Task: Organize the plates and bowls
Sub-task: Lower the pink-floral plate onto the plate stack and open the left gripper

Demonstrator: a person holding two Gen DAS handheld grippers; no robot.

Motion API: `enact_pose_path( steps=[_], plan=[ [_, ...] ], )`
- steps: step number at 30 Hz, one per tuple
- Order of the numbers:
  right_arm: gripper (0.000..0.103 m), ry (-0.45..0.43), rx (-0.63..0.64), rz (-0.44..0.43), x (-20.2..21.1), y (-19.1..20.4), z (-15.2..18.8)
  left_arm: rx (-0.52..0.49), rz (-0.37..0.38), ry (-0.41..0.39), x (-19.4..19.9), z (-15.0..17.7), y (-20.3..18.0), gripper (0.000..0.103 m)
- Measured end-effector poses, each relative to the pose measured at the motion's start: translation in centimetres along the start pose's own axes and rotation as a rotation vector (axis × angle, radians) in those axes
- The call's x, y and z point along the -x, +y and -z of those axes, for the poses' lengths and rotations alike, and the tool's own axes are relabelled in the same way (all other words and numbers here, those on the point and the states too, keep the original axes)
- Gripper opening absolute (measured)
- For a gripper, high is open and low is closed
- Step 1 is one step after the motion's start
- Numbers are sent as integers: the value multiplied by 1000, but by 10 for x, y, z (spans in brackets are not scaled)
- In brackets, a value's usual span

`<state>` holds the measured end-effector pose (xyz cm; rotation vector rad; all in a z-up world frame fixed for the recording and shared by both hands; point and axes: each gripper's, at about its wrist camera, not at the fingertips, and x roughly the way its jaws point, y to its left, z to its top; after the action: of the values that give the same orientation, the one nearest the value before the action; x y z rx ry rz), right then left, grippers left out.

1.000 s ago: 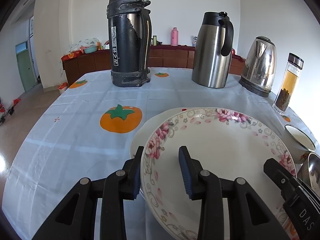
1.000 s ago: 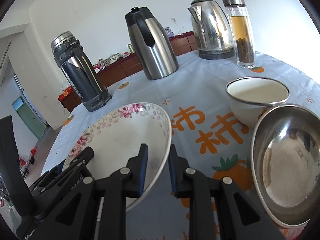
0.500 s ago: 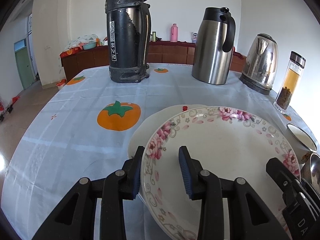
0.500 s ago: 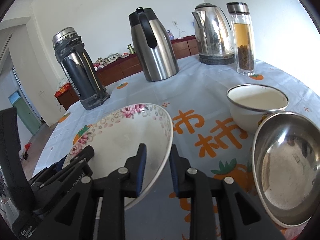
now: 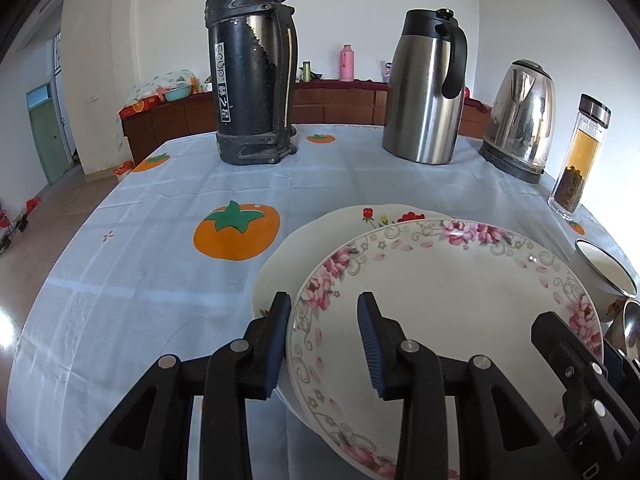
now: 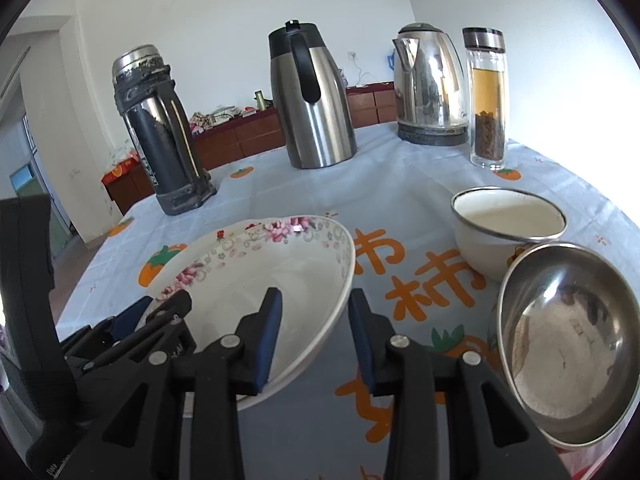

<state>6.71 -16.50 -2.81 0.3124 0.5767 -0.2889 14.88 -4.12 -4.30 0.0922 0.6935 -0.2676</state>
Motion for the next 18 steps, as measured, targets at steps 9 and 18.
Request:
enact_pose_path(
  steps=[9, 18],
  plan=[
    [44, -5, -17, -20, 8, 0, 2, 9, -22, -23, 4, 1, 5, 38],
    [26, 22, -28, -34, 4, -2, 5, 35, -45, -38, 7, -1, 11, 39]
  ],
)
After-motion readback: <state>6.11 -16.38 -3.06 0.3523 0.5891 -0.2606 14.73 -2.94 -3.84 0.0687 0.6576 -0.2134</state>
